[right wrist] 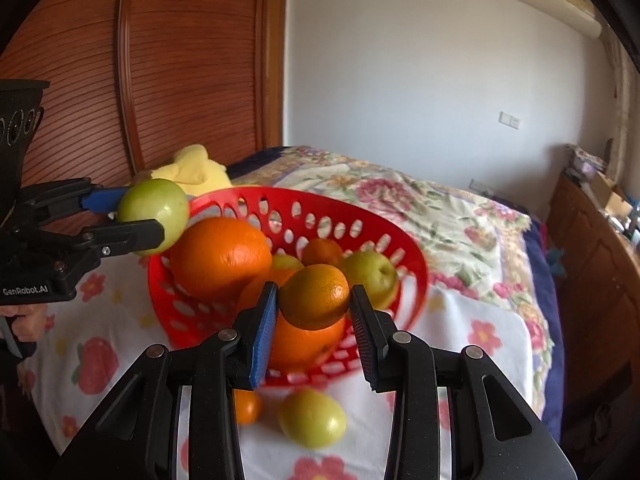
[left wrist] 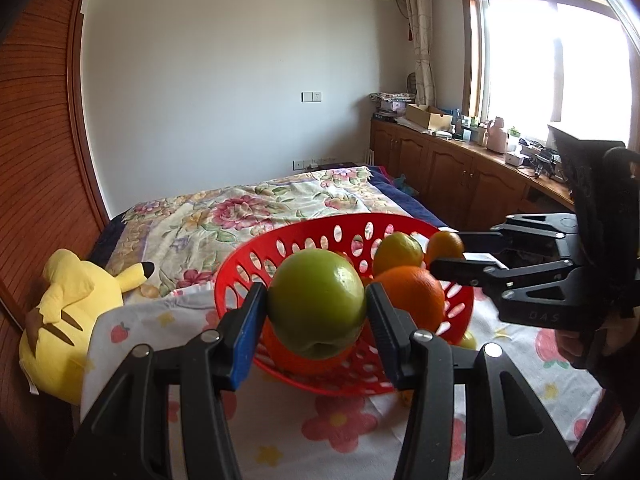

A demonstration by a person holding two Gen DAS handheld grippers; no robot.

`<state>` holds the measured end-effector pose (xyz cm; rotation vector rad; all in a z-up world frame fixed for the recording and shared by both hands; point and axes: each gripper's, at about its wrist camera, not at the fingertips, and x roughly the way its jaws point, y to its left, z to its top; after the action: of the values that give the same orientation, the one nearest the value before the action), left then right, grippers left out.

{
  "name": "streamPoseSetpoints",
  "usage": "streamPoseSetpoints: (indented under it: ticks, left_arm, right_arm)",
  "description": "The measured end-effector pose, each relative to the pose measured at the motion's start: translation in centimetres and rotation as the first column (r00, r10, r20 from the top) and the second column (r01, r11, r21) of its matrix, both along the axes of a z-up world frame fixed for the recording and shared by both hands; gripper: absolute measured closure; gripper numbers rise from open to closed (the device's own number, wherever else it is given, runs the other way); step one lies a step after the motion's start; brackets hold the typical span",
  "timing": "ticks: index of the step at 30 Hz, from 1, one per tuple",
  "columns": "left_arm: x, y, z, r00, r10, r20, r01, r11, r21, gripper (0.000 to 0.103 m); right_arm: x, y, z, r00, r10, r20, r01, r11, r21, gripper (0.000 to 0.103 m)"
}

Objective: Organize fruits
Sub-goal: 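Carry apple and mandarin over the basket and open the right tool inside it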

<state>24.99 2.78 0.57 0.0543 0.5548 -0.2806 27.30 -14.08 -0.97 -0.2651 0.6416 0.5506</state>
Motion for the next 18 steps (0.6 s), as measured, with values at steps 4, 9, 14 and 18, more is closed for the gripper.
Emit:
streamPoseSetpoints:
  ticks: [4, 9, 14, 18]
  left_arm:
    - [1.2, 0.3, 0.1, 1.0, 0.002, 0.002, -0.002, 1.0, -0.002, 0.053]
    - [2.6, 0.5, 0.2, 1.0, 0.001, 0.008, -0.001, 1.0, -0.005, 0.053]
    - [4.1, 0.6, 0.2, 1.0, -0.001, 0.004, 0.001, 1.0, -0.008, 0.053]
    - [5.4, 0.5, 0.0, 1.0, 0.002, -0.003, -0.002, 1.0, 0.0, 0.053]
  right_arm:
    - [1.8, 1.1, -0.5, 1.0, 0.016, -0.011, -0.016, 1.0, -0.001, 0.067]
    - [3.3, 1.9, -1.2, 0.999, 0.026, -0.024, -0.026, 1.0, 0.004, 0.067]
    - [4.4, 2.3, -1.6, 0.999, 0.032, -0.026, -0.032, 0.999, 0.006, 0.067]
    - [5.4, 2.8, -2.0, 0.999, 0.033, -0.033, -0.033, 0.999, -0.004, 0.067]
